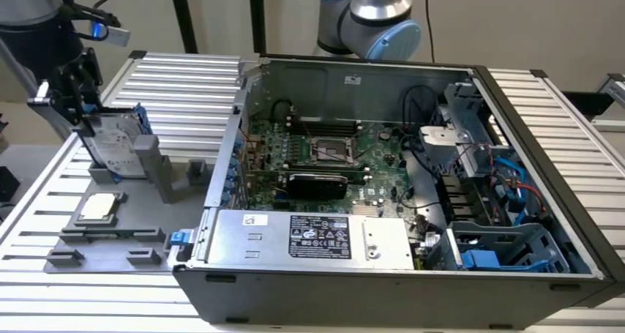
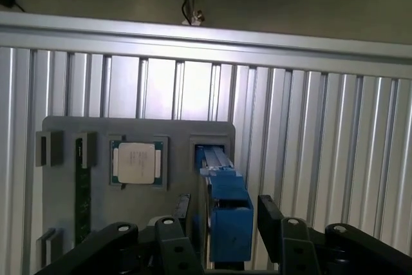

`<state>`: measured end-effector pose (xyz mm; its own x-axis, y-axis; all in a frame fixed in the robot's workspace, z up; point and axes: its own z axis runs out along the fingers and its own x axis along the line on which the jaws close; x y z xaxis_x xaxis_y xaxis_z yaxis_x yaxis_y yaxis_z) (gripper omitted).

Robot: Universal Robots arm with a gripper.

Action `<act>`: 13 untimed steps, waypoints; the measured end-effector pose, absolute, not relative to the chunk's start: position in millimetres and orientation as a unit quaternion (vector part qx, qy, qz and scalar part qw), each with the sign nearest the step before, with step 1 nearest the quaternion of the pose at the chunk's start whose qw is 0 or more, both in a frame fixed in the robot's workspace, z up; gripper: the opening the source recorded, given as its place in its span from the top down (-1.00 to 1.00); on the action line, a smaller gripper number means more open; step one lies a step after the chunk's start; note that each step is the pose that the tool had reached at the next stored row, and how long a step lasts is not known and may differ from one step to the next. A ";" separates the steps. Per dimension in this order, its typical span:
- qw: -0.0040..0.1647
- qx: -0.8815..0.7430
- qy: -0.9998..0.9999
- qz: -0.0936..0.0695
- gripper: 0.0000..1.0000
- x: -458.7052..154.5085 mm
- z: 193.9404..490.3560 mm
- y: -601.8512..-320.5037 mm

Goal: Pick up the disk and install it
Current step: 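Pick up the disk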

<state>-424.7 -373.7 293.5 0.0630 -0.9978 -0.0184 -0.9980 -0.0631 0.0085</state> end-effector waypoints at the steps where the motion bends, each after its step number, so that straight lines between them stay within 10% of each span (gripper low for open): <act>1: 0.004 -0.729 0.684 0.009 -1.00 -424.9 293.3 -373.7; 13: 0.007 -0.728 0.686 0.008 -1.00 -427.0 290.9 -374.4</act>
